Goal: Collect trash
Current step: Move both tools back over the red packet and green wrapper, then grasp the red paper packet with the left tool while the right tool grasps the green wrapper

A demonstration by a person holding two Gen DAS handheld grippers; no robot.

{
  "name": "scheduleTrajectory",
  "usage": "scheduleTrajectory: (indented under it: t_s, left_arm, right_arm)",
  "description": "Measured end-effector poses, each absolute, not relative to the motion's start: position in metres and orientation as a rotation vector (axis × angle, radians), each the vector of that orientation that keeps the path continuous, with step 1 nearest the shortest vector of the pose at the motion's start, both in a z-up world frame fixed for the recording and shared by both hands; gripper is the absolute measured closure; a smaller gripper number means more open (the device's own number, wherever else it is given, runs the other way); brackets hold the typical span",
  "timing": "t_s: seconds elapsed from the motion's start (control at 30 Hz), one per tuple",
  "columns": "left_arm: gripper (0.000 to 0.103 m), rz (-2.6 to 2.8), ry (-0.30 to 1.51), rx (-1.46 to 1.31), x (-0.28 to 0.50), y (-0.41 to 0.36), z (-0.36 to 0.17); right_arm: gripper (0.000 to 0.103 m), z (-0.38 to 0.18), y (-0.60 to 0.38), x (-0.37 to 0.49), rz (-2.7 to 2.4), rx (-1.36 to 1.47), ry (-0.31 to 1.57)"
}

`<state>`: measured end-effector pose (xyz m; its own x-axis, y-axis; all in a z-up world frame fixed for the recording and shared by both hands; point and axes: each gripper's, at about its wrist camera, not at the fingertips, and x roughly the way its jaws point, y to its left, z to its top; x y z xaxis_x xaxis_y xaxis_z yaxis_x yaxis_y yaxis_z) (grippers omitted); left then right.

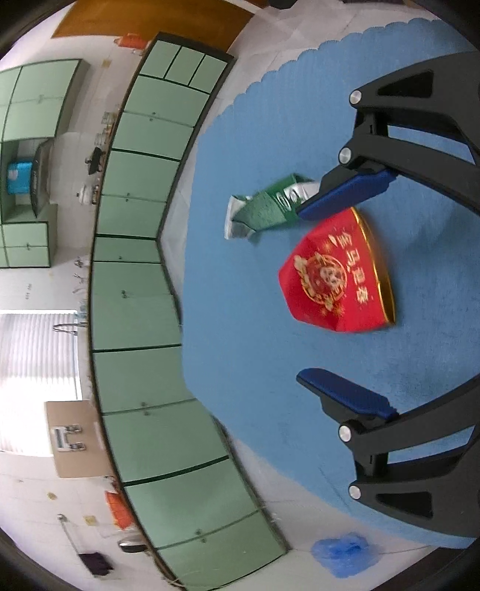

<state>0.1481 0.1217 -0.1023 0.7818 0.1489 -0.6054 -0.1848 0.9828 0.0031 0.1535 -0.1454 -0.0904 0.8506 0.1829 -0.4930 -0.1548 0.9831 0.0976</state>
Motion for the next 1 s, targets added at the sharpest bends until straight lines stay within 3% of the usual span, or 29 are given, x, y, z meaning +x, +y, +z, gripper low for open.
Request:
scheduleTrajectory:
  t_s: [0.43,0.57,0.87,1.0]
  left_arm:
    - [0.026,0.109,0.784,-0.173,0.166,0.146,-0.140]
    - [0.031,0.093,0.814,-0.206,0.170,0.149,-0.149]
    - [0.071,0.069,0.813,-0.282,0.174,0.149,-0.149]
    - [0.082,0.061,0.776,-0.299,0.170,0.146,-0.139]
  right_arm:
    - [0.009,-0.096,-0.109,0.160,0.220,-0.006,0.541]
    - [0.009,-0.093,-0.101,0.161,0.230,-0.036,0.531]
    - [0.009,-0.095,-0.089,0.166,0.245,-0.063,0.538]
    - [0.009,-0.097,-0.083,0.168,0.256,-0.064,0.546]
